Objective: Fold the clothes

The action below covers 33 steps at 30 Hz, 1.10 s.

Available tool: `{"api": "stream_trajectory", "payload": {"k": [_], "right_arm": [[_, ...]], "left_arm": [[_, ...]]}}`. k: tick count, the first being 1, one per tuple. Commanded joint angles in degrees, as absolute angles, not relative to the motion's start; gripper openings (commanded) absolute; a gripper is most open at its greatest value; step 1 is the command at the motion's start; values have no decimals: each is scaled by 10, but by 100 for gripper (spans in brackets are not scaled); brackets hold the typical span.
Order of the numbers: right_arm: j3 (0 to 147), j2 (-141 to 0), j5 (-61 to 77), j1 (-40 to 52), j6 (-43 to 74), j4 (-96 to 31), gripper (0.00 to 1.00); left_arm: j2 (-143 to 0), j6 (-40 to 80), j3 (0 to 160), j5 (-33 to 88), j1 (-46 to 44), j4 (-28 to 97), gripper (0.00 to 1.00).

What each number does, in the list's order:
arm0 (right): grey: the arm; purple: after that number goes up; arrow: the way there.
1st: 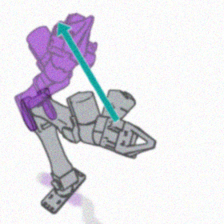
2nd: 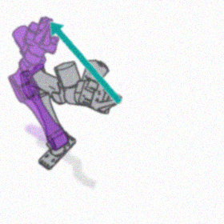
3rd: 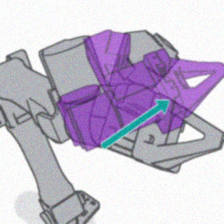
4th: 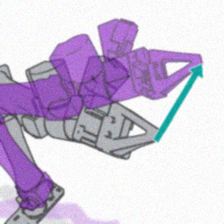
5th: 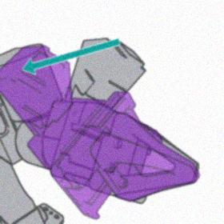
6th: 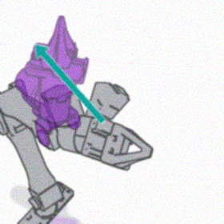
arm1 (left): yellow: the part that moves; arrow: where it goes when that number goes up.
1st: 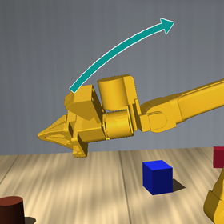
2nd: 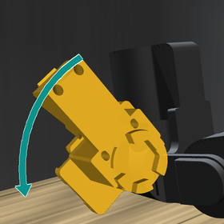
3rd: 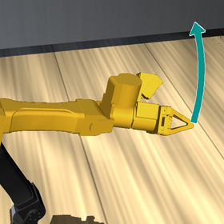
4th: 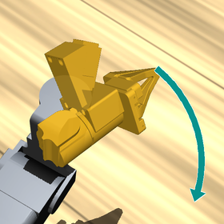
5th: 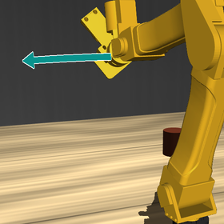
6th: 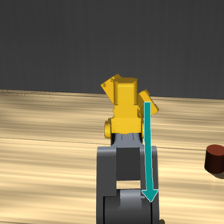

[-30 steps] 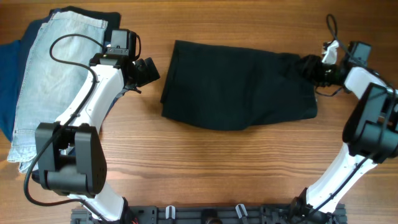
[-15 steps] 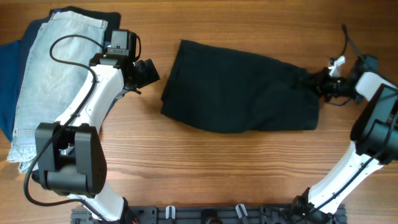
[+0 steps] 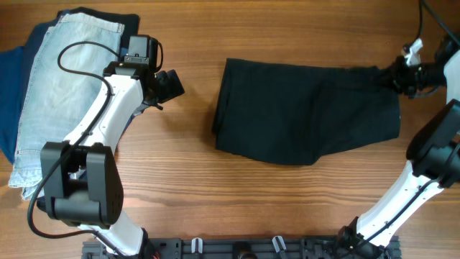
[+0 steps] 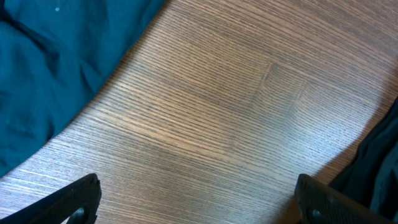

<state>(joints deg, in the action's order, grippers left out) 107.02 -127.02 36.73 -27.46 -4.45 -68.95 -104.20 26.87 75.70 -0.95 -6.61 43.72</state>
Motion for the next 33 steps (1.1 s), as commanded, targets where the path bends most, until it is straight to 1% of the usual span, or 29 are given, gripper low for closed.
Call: {"api": "stream_trajectory", "payload": {"k": [1,7,15,22,25,28,31,32,33], "right_arm": [[1096,-1223,365,-220,-45,-704,4],[1096,-1195,365,-118,-5,-691,4],[1096,-1195,362,22,74,-634,4],[1096,-1195,351,103,148,-565,4],[1096,-1195,315,145,186,-524,4],[1096,-1195,283,167,197,-510,4],[1096,-1195,279,166,203,-506,4],[1096,-1195,279,163,202,-506,4],[1096,-1195,281,159,198,-507,4]], "left_arm": [[-1050,274,757,-9,-65,436,100],[-1050,274,757,-9,-65,435,100],[-1050,274,757,-9,-65,423,100],[-1050,274,757,-8,-65,422,100],[-1050,274,757,-6,-65,422,100],[-1050,274,757,-6,-65,423,100],[-1050,274,757,11,-66,432,100],[-1050,274,757,26,-66,437,98],[-1050,274,755,63,-68,444,93]]}}
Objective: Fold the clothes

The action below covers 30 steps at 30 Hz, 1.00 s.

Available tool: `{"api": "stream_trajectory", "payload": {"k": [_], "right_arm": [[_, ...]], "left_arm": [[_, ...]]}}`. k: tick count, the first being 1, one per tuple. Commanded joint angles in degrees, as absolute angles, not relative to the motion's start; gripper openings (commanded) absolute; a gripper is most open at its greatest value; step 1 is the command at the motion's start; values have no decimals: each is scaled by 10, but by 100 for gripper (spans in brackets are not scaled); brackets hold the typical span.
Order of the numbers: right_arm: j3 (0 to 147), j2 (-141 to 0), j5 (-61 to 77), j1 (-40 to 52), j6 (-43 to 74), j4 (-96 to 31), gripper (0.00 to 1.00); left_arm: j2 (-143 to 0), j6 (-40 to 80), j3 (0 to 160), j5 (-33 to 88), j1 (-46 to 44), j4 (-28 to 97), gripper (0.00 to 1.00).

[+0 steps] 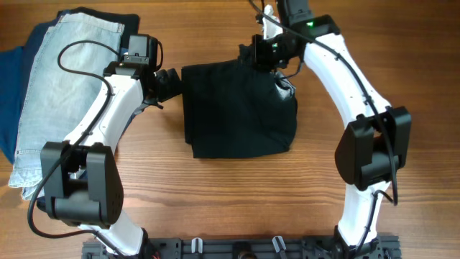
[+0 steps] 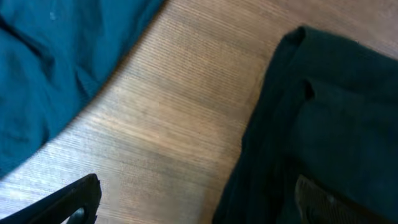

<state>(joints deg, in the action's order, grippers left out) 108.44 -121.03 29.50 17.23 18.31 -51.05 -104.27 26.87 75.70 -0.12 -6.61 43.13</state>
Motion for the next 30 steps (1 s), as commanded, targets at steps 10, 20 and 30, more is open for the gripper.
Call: {"api": "stream_trajectory", "payload": {"k": [10,20,30], "right_arm": [[1096,-1195,283,142,166,-526,4],[1096,-1194,301,125,165,-523,4],[1096,-1183,350,83,149,-525,4]], "left_arm": [[-1051,245,707,280,-81,331,4],[-1109,241,670,284,-87,292,4],[-1166,240,670,282,-88,274,4]]}}
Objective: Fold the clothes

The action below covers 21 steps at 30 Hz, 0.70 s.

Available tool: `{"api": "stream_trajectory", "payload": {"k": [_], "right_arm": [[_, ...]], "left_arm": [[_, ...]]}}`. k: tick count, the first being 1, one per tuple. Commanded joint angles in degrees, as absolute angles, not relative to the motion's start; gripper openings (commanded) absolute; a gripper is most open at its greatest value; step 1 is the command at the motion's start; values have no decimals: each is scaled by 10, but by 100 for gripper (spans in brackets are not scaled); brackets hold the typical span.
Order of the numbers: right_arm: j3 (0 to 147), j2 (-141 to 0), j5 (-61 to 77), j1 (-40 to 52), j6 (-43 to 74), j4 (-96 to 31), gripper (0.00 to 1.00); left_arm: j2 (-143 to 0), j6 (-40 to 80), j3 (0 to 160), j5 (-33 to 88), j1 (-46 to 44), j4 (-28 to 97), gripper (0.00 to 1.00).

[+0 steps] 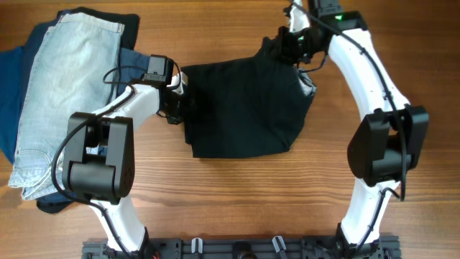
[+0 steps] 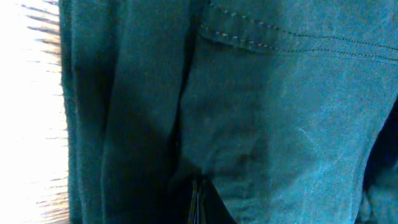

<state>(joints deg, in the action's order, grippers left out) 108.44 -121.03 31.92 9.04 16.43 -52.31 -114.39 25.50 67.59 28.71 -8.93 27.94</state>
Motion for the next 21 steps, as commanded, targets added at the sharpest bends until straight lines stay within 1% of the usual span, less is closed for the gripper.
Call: {"api": "stream_trajectory", "payload": {"k": [1,8,15,17,21], "right_arm": [[1096,-1181,350,84,150,-526,4],[1096,-1165,413,109,154,-507,4],[1096,-1155,424,183,222,-434,4],[1096,-1155,405,209,249,-410,4],[1096,-1155,320,259,287,-389,4]], "left_arm": [[-1167,240,670,282,-88,273,4],[-1177,244,669,274,-92,259,4],[-1183,244,667,274,-92,257,4],[-1183,244,667,274,-92,257,4],[-1183,244,667,274,-92,257,4]]}}
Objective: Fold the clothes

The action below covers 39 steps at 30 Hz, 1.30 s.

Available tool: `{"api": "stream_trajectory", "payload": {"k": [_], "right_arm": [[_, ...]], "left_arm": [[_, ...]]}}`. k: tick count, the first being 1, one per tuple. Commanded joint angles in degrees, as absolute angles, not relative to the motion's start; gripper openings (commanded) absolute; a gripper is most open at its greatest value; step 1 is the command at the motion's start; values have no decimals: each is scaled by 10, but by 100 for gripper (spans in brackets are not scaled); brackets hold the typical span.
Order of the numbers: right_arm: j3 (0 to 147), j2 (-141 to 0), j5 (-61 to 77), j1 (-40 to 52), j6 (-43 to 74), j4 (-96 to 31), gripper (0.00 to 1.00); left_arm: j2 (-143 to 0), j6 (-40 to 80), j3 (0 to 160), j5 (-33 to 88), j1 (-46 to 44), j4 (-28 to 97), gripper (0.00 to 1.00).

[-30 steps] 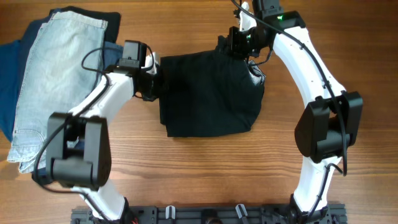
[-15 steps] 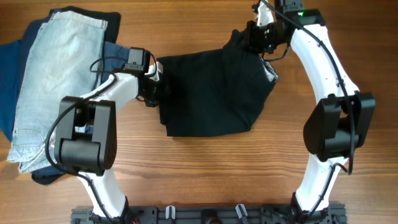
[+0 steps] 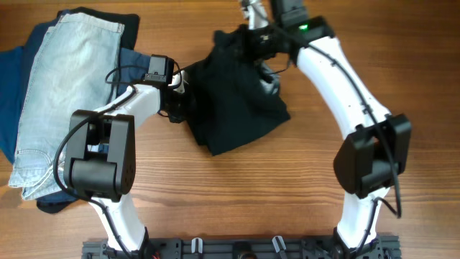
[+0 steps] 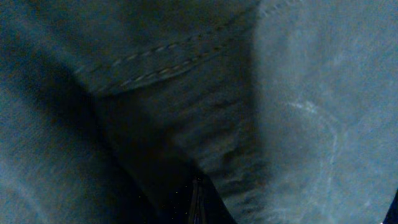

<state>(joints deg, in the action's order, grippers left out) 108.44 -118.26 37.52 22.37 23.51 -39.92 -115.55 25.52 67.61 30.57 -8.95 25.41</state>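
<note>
A black garment (image 3: 233, 108) lies bunched in the middle of the table, its top pulled up into a heap. My left gripper (image 3: 181, 101) is shut on its left edge. Dark cloth (image 4: 298, 93) with a stitched seam fills the left wrist view, and the gripper (image 4: 198, 202) shows only as a thin closed line at the bottom. At the heap's top, my right gripper (image 3: 253, 39) is shut on a raised fold of the garment. No right wrist view is given.
A pile of clothes lies at the far left: light denim jeans (image 3: 65, 86) on top, a blue garment (image 3: 8, 93) under them, a dark one (image 3: 108, 14) at the back. A black rail (image 3: 237, 248) runs along the front edge.
My right gripper has moved left with the garment's upper part, which was over the right side and is now above the middle. The cloth is narrower and more bunched. The left gripper stays on the left edge.
The garment first lay spread wide, my right gripper on its far right end and my left gripper open beside the pile. Then the right end lay over toward the left, halving it. Then my left gripper was shut on the left edge. Now the top is drawn leftward.
</note>
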Motion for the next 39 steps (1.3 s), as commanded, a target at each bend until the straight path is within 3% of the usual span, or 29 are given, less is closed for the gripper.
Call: {"api": "stream_trajectory", "payload": {"k": [1,5,8,10,12,20,30,32,33,36,37,39], "right_arm": [[1096,-1156,307,269,287,-388,4],[1096,-1157,296,286,287,-399,6],[1096,-1157,296,285,286,-420,50],[1096,-1157,295,285,284,-430,66],[1096,-1157,297,283,284,-437,72],[1096,-1156,311,257,255,-437,71],[1096,-1157,307,168,161,-451,68],[1095,-1159,298,166,147,-453,68],[1095,-1159,293,166,139,-458,68],[1090,-1161,291,167,130,-463,68],[1087,-1164,291,167,122,-465,68],[1081,-1169,286,167,117,-471,68]], "left_arm": [[-1183,244,667,274,-92,257,4],[-1183,244,667,274,-92,257,4],[-1183,244,667,274,-92,257,4],[-1183,244,667,274,-92,257,4],[-1183,244,667,274,-91,257,4],[-1179,244,667,276,-69,282,4],[-1083,189,667,263,32,390,4],[-1062,182,667,260,43,405,21],[-1052,182,667,253,45,413,38],[-1036,182,667,236,46,424,72],[-1030,182,667,232,46,428,80],[-1024,182,668,227,47,432,86]]}}
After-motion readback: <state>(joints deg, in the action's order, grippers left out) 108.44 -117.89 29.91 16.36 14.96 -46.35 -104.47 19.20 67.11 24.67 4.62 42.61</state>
